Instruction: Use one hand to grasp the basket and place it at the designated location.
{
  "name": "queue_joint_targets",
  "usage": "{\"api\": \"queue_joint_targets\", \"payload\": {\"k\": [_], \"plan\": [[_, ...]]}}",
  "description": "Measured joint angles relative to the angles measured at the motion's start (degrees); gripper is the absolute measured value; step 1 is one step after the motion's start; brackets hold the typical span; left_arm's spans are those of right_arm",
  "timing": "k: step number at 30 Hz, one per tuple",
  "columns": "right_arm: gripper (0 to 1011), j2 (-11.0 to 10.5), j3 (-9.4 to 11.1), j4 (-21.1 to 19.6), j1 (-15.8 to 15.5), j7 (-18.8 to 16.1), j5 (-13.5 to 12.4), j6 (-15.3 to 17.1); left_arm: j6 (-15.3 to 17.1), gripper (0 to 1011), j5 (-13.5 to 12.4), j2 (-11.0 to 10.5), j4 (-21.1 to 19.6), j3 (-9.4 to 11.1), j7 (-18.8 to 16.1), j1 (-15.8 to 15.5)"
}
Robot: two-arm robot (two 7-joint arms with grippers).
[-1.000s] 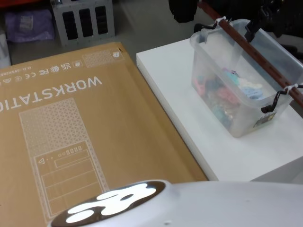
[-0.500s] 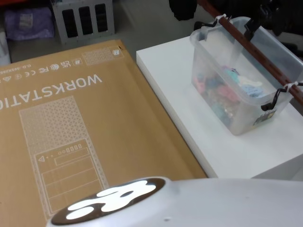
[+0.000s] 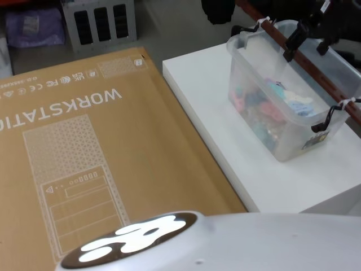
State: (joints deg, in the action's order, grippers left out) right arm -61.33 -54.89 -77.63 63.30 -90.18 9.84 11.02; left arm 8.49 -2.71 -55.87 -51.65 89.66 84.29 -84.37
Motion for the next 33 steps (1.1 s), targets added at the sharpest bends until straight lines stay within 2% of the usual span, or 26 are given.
{"api": "queue_joint_targets", "payload": {"k": [18, 29, 33], "plan": [[1000, 3.46, -3.83, 5.24, 0.77, -0.99, 1.62, -0.80, 0.00, 0, 0.00, 0.00, 0.00, 0.00, 0.00, 0.00], [999, 3.87, -4.89, 6.05, 0.97, -0.91, 1.78, -0.66, 0.00, 0, 0.00, 0.00, 0.00, 0.00, 0.00, 0.00], [925, 3.16, -4.49, 5.65, 0.69, 0.13, 1.18, -0.70, 0.00, 0, 0.00, 0.00, 0.00, 0.00, 0.00, 0.00]]}}
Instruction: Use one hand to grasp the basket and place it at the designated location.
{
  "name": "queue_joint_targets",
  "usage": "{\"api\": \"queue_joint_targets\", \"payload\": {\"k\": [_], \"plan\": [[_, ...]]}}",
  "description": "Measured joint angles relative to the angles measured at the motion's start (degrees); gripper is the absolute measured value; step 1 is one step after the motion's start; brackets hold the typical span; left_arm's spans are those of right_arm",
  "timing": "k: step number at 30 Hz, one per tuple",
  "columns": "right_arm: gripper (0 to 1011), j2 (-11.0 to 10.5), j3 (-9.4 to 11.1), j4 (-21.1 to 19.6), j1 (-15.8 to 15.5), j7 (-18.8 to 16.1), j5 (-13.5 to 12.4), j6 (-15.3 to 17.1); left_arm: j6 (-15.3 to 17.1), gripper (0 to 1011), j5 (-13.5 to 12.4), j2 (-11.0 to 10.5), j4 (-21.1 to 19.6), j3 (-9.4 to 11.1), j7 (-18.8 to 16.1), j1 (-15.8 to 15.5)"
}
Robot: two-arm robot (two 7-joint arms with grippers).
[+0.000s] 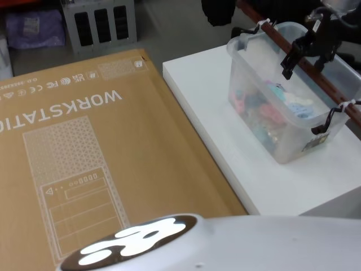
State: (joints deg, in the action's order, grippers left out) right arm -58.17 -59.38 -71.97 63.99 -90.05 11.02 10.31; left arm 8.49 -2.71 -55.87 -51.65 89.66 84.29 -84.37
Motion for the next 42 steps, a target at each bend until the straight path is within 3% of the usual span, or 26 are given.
{"api": "queue_joint_targets", "payload": {"k": [12, 17, 22, 42], "plan": [[612, -0.74, 0.52, -0.96, -0.36, 0.87, -0.26, -0.17, 0.00, 0, 0.00, 0.00, 0.00, 0.00, 0.00, 0.00], [406, -0.75, 0.56, -1.00, -0.42, 0.89, -0.22, -0.18, 0.00, 0, 0.00, 0.00, 0.00, 0.00, 0.00, 0.00], [264, -0.73, 0.60, -1.01, -0.38, 0.76, -0.13, -0.06, 0.00, 0, 0.00, 0.00, 0.00, 0.00, 0.00, 0.00], [234, -0.77, 1.04, -1.78, 0.78, 0.46, 0.33, -0.96, 0.00, 0, 0.00, 0.00, 0.00, 0.00, 0.00, 0.00]]}}
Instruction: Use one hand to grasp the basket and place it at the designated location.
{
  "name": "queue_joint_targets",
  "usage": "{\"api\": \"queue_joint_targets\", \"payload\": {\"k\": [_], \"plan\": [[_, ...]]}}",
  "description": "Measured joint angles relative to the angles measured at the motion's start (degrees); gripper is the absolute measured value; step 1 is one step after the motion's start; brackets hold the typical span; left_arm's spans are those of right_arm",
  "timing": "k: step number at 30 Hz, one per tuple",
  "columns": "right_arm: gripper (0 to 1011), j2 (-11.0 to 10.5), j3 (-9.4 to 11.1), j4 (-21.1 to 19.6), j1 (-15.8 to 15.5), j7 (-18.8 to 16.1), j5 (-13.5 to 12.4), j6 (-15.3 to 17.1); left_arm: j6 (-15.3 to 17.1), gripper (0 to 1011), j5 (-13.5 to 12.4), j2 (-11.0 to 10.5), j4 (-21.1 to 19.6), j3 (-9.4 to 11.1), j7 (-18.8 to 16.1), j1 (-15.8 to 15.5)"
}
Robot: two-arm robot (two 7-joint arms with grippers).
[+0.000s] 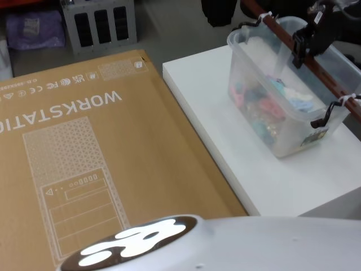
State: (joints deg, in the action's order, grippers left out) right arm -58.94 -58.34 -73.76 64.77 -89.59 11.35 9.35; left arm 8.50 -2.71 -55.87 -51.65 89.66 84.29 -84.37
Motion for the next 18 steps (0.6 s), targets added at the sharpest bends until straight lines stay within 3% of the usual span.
{"api": "queue_joint_targets", "payload": {"k": [18], "plan": [[234, -1.48, 2.02, -4.54, 2.83, -0.37, -0.39, -2.64, 0.00, 0, 0.01, 0.00, -0.01, 0.00, 0.00, 0.00]]}}
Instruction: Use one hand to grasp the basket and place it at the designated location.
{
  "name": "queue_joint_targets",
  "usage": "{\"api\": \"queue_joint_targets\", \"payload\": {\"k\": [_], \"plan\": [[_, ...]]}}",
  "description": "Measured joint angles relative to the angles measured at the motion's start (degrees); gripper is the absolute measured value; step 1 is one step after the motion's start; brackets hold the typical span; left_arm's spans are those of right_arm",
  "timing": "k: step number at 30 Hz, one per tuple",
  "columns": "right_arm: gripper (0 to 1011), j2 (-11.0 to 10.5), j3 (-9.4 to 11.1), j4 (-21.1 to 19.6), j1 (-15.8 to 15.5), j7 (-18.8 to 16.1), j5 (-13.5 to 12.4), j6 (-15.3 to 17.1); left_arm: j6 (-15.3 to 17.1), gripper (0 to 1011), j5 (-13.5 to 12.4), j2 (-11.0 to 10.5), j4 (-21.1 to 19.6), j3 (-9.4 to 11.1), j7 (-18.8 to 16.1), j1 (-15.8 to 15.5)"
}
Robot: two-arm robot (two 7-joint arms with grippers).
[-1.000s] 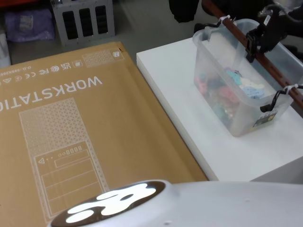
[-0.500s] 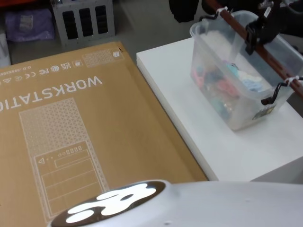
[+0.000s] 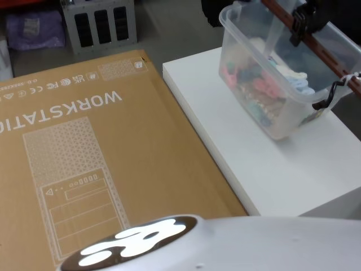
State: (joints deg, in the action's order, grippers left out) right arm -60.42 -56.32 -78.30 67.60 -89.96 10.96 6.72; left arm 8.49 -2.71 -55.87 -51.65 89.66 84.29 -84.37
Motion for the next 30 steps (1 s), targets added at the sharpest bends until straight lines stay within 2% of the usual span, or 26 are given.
{"api": "queue_joint_targets", "payload": {"k": [6, 12, 17, 30], "plan": [[234, 0.03, 0.03, -0.71, 0.35, -0.10, 0.09, -0.71, 0.00, 0, 0.00, 0.00, 0.00, 0.00, 0.00, 0.00], [234, 0.24, -0.70, -2.69, 0.69, -0.08, 1.21, -2.74, 0.00, 0, 0.00, 0.00, 0.00, 0.00, 0.00, 0.00], [234, 0.94, -1.29, -3.52, 1.52, -0.60, 1.92, -5.33, 0.00, 0, 0.00, 0.00, 0.00, 0.00, 0.00, -0.01], [234, 2.82, -3.25, -6.12, 3.50, -1.37, 2.49, -9.50, 0.00, 0, -0.01, 0.00, 0.01, 0.00, 0.00, 0.00]]}}
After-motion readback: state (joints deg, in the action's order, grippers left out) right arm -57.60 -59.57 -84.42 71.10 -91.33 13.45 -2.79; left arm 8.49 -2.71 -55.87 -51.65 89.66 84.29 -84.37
